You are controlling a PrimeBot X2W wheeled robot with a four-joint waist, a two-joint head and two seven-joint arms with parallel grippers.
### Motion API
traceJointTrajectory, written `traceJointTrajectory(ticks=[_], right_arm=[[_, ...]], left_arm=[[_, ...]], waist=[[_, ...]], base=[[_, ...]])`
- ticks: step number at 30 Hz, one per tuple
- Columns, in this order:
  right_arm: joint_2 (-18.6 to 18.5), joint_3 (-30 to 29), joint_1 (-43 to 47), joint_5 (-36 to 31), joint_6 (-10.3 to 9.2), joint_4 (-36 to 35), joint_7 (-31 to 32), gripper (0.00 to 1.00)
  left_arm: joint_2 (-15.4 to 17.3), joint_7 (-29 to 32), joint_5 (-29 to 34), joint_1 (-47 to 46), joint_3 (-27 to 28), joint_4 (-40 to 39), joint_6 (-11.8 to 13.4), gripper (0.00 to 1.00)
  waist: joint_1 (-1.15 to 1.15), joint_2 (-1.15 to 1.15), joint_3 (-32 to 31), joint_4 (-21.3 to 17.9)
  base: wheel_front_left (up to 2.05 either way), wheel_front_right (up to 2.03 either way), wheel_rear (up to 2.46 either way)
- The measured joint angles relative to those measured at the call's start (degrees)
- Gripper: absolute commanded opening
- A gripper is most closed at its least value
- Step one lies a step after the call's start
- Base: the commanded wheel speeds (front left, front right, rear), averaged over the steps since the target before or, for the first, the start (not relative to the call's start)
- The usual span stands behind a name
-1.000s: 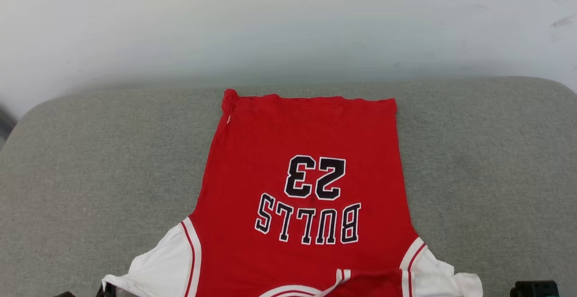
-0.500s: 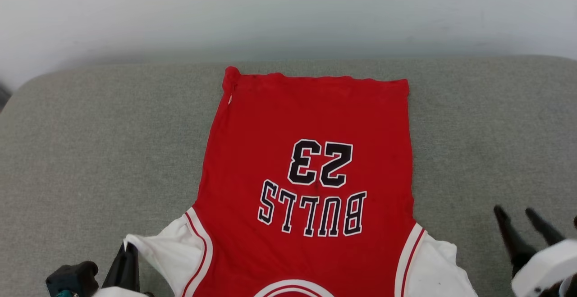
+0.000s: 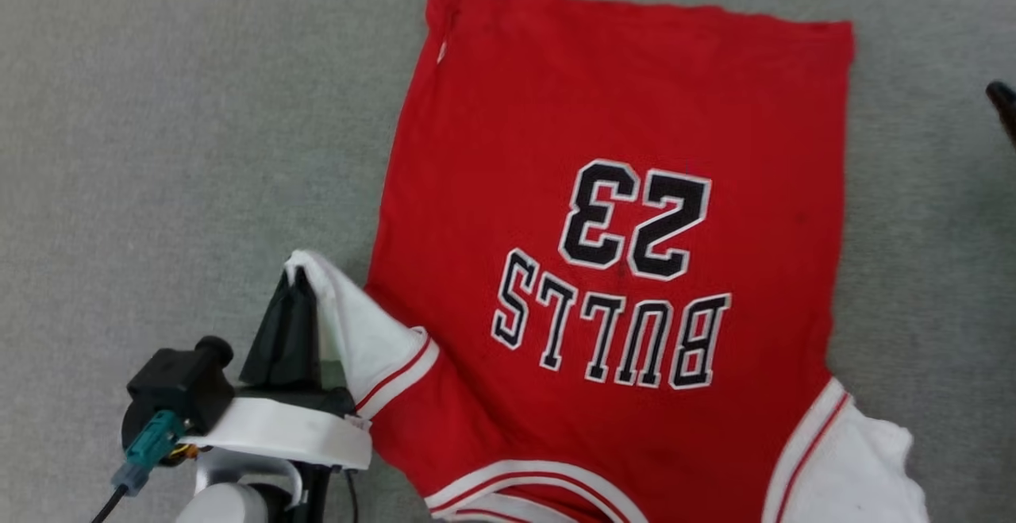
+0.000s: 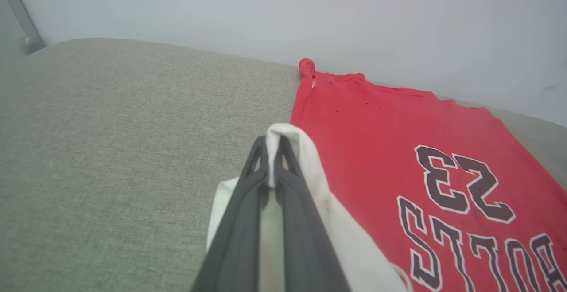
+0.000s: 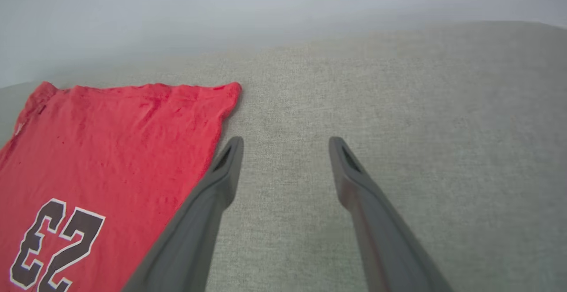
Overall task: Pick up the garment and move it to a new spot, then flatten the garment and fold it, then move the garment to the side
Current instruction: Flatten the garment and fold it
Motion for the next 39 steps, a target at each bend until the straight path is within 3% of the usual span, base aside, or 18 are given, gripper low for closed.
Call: traceJointTrajectory(ticks=[7,13,20,21,22,23,31,39], right_arm=[[-1.85,0.15,-12.77,-2.70,0.00,7.25,14.97,1.00],[-0.71,-0.76,-18.01,-5.92,0.00,10.99,20.53,1.00],[0.46,-1.74,-20.29,-8.23,0.01,13.23,25.79,1.00],[0.49,-1.76,-20.33,-8.55,0.01,13.40,26.68,0.53],[0.54,-1.75,-20.33,-8.92,0.01,13.38,26.97,0.18],[0.63,-1.81,-20.32,-9.18,0.01,13.33,27.21,0.00],[0.15,0.53,-18.64,-9.61,0.00,12.55,24.35,0.00],[-4.04,6.20,-14.26,-7.05,0.01,8.16,21.38,0.00]], left_arm=[[-2.53,-1.62,1.16,-4.42,-1.97,0.55,-1.92,0.00],[-3.59,-2.34,1.47,-5.64,-2.60,1.05,-2.94,0.00],[-4.00,-2.76,1.46,-5.76,-2.66,2.14,-3.47,0.00],[-4.09,-2.81,1.46,-5.79,-2.69,2.27,-3.66,0.00],[-4.11,-2.82,1.46,-5.81,-2.69,2.41,-3.68,0.00],[-4.11,-2.83,1.45,-5.82,-2.69,2.56,-3.82,0.00],[-4.26,-3.10,1.04,-6.12,-2.56,4.67,-4.17,0.00],[-2.68,-2.40,-0.26,-2.92,-1.10,7.06,-3.31,0.00]], waist=[[0.00,0.00,5.94,5.11],[0.00,0.00,8.83,8.62],[-0.01,0.00,10.13,9.95],[-0.01,0.00,10.07,10.01],[-0.01,0.00,10.02,10.07],[-0.01,0.00,9.96,10.13],[-0.01,0.00,7.53,10.09],[-0.01,0.00,1.31,8.08]], base=[[0.00,0.00,0.00],[0.00,0.00,0.00],[0.00,0.00,0.00],[0.00,0.00,0.00],[0.00,0.00,0.00],[0.00,0.00,0.00],[0.00,0.00,0.00],[0.00,0.00,0.00]])
